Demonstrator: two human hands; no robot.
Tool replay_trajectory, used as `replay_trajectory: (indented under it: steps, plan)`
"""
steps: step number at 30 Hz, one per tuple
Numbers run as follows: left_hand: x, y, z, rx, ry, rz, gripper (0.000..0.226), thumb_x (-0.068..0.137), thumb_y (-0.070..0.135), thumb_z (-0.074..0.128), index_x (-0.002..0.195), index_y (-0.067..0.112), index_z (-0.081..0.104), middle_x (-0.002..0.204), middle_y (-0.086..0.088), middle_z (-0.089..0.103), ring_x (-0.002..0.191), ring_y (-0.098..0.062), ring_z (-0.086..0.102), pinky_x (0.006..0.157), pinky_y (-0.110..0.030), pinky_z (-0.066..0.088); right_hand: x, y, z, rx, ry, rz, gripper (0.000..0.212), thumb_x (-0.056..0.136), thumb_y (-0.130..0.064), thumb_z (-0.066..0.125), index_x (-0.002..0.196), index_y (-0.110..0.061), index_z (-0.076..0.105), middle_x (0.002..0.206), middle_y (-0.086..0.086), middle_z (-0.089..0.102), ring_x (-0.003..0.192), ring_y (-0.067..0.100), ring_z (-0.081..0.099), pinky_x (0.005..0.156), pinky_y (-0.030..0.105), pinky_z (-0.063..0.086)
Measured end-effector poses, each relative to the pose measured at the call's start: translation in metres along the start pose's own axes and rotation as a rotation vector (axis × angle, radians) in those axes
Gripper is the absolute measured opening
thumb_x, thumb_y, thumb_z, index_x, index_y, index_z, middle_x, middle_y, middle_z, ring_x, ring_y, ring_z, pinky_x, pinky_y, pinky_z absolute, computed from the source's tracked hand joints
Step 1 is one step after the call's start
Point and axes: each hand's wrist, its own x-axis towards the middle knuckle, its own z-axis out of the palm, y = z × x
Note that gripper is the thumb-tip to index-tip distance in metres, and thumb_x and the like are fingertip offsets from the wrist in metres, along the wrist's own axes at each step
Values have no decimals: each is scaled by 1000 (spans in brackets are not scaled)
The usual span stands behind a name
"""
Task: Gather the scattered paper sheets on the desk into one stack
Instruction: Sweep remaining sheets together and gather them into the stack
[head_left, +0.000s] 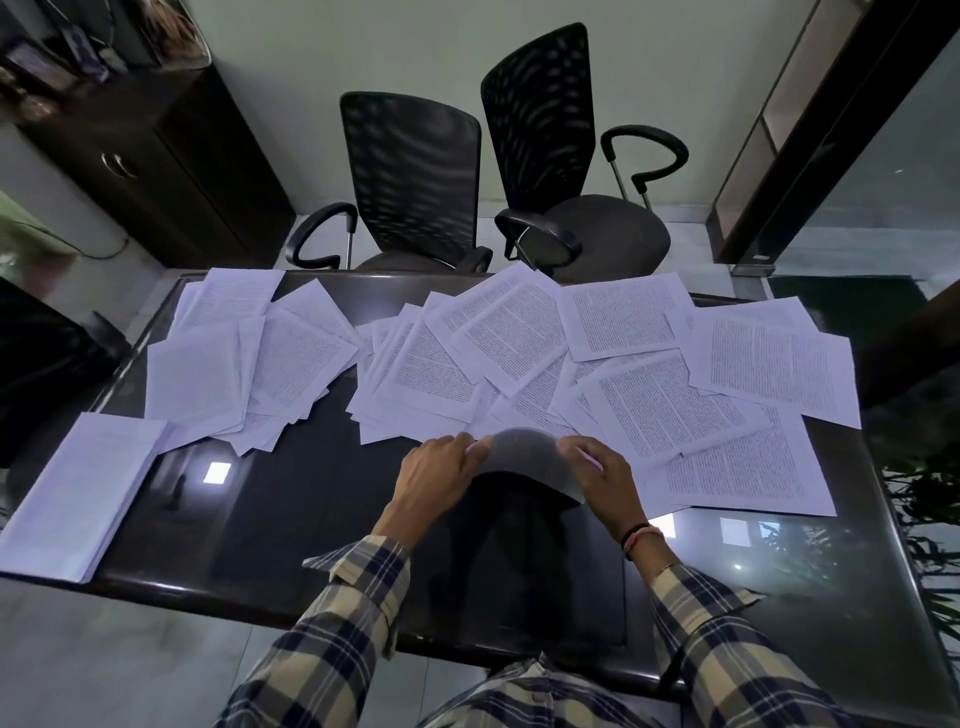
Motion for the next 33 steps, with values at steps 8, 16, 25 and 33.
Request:
replay_trajectory:
  steps: [8,16,25,33]
  plan:
    - [18,5,-1,16,-97,-19,30,106,42,50,98,18,66,95,-6,72,85,-31,68,74,-42,55,13,7,-13,-205,44,-30,10,97,-19,69,89,-13,71,78,1,69,73,16,65,69,34,53]
    - [-6,-33,-47,-1058,-93,-360,32,98,31,71,105,0,74,96,-8,77,81,-23,75,76,-40,61,36,-17,9,491,-194,378,59,92,-31,70,141,-9,46,120,1,72,103,21,69,77,29,58]
    - [-33,-146,-52,-1049,155,-489,52,102,51,56,104,-1,59,92,-15,68,81,-30,67,73,-40,56,55,-62,154,265,-351,112,30,106,-12,52,135,-17,60,131,-1,70,122,19,66,102,36,51]
    - [-32,-374,-80,-911,274,-580,33,106,31,51,91,5,65,79,-6,68,70,-15,61,69,-40,49,78,-90,381,186,-493,205,33,105,-24,51,137,-20,58,131,-3,69,121,16,65,105,40,52]
